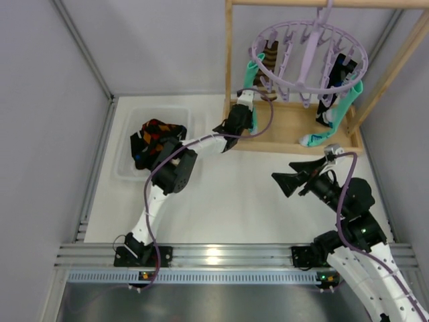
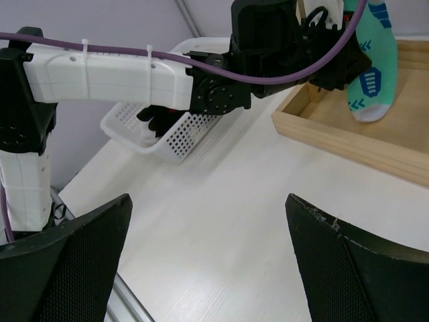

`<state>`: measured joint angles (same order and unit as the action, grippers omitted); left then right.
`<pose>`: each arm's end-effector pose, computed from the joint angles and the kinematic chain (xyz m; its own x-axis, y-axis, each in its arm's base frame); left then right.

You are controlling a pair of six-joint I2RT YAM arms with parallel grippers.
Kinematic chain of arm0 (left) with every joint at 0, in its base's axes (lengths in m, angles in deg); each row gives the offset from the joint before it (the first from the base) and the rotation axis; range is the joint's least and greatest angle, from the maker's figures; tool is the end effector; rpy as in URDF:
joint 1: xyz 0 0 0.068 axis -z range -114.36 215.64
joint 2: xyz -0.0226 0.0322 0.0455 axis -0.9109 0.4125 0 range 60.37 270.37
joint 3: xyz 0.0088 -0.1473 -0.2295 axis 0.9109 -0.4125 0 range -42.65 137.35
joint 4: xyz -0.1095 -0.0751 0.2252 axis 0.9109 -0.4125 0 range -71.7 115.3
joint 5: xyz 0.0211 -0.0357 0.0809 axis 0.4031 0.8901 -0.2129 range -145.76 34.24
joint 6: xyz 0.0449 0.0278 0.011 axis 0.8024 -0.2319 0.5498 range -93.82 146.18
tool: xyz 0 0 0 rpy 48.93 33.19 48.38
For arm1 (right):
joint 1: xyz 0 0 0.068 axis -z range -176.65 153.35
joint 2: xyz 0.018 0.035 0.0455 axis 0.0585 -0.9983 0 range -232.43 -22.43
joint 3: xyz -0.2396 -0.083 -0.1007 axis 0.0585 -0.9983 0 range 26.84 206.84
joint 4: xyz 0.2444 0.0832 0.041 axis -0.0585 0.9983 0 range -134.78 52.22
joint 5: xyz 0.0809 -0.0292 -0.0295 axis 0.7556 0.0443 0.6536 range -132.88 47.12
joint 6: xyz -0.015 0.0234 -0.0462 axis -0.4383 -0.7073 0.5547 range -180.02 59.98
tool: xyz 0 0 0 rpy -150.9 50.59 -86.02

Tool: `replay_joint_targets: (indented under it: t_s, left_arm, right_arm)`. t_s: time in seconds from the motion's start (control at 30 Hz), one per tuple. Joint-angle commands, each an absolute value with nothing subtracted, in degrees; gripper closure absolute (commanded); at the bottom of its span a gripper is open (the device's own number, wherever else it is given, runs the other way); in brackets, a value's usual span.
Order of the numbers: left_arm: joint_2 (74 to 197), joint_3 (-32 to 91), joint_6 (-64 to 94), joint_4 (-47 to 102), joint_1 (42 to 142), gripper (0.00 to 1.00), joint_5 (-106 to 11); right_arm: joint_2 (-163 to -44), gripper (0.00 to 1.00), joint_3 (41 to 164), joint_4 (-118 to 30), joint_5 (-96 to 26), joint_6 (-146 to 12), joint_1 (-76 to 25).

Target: Remove the socks clipped to the hanger

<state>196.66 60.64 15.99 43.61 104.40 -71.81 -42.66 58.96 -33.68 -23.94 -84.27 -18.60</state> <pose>0.4378 -0.3390 0.1853 -0.2644 -0.0058 -0.9644 0.3519 0.9305 -0.1021 0.0952 0.0508 0.3156 -0.2573 0.3151 -0.9135 -0.6021 0.6872 0.4066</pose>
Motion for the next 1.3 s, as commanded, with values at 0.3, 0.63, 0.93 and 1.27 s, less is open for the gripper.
replay_joint_targets:
  t_s: [0.3, 0.63, 0.93, 1.27]
  left_arm:
    - [175.00, 40.25, 15.81, 54.13, 109.31, 1.00, -75.88]
    - [152.93, 16.27, 12.91, 54.04, 116.86, 1.00, -74.74]
    - [147.91, 7.36, 15.01, 53.78, 132.95, 1.00, -88.15]
    - [152.20, 13.67, 21.61, 51.32, 147.36, 1.00, -100.12]
  right_arm:
    - [-40.89, 0.08, 61.56, -35.02, -26.00, -83.40, -18.18]
    - [-38.51, 0.08, 66.73, -27.39, -31.09, -81.47, -18.27]
    - [-48.70, 0.07, 84.39, -11.13, -39.27, -75.40, -18.18]
    - [-65.73, 0.11, 103.64, -3.65, -42.17, -71.62, -18.27]
